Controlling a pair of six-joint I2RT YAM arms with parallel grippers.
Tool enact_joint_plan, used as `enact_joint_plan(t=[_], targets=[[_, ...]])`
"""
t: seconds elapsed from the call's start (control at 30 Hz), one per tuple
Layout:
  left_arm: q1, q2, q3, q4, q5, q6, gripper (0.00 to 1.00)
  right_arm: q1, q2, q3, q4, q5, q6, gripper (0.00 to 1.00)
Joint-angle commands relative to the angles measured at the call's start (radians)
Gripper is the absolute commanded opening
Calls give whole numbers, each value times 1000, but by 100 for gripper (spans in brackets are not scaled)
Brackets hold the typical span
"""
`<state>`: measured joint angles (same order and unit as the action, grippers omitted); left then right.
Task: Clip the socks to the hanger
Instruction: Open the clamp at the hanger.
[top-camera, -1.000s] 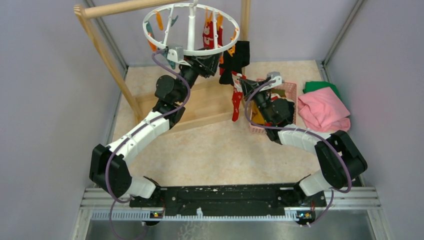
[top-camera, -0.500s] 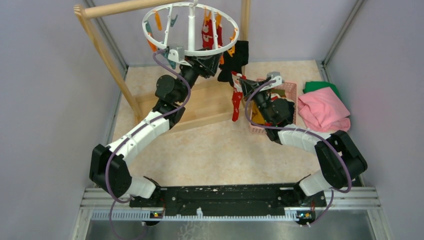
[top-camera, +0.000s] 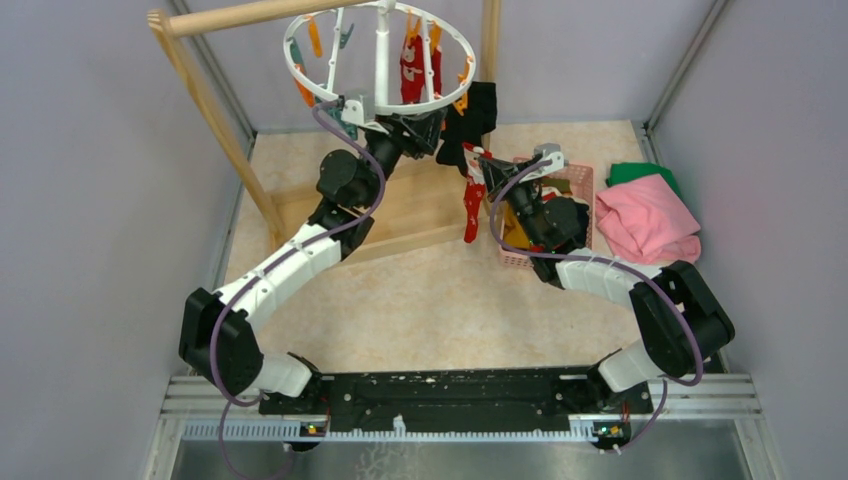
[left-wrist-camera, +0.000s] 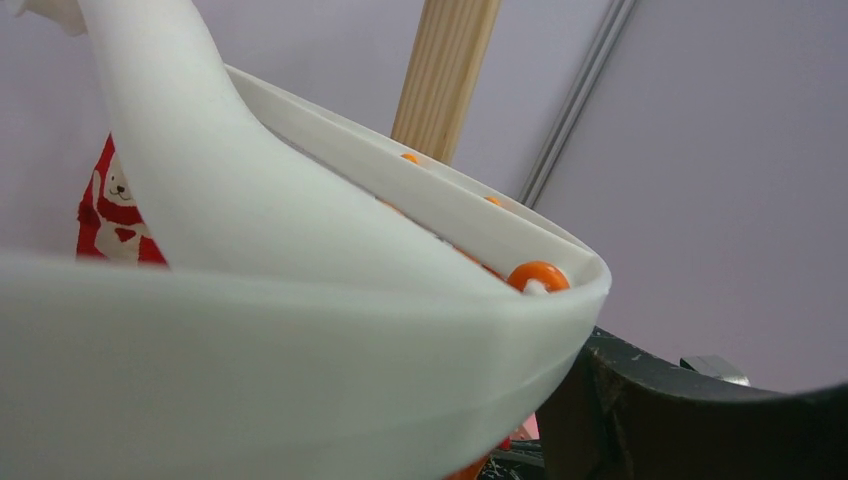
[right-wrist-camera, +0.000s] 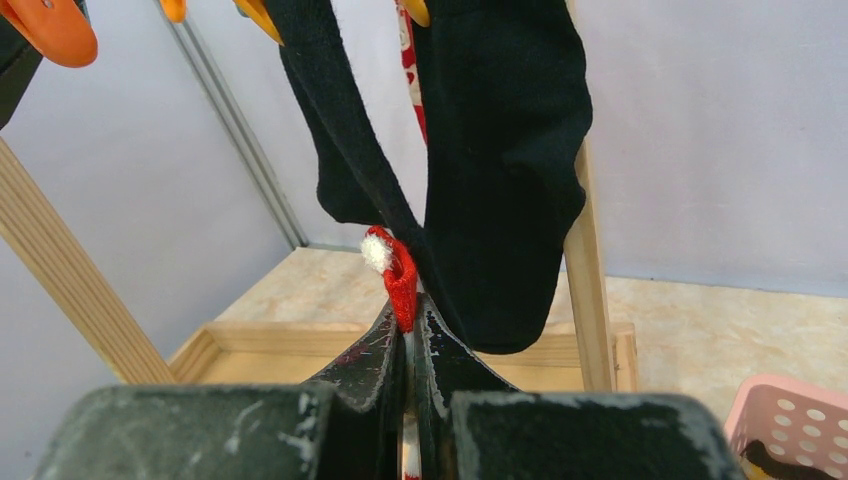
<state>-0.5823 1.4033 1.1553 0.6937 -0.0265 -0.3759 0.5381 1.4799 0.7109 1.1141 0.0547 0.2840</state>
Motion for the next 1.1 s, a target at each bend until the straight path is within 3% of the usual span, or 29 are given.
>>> enact_joint_plan(t=[0.0,0.37,0.6,1.07], targets=[[-13,-33,23,5,-31,-8,71,-14,-28,1,41,-12,11,0],[-48,-40,23,-21,-113,11,70,-13,-29,-1,42,-15,13,0],[-74,-35,36,-43,-197,48,65,-15,-31,-1,42,-17,14,0],[-78,-26,68,-51,-222,70,63,-14,-35,-4,44,-16,15,0]])
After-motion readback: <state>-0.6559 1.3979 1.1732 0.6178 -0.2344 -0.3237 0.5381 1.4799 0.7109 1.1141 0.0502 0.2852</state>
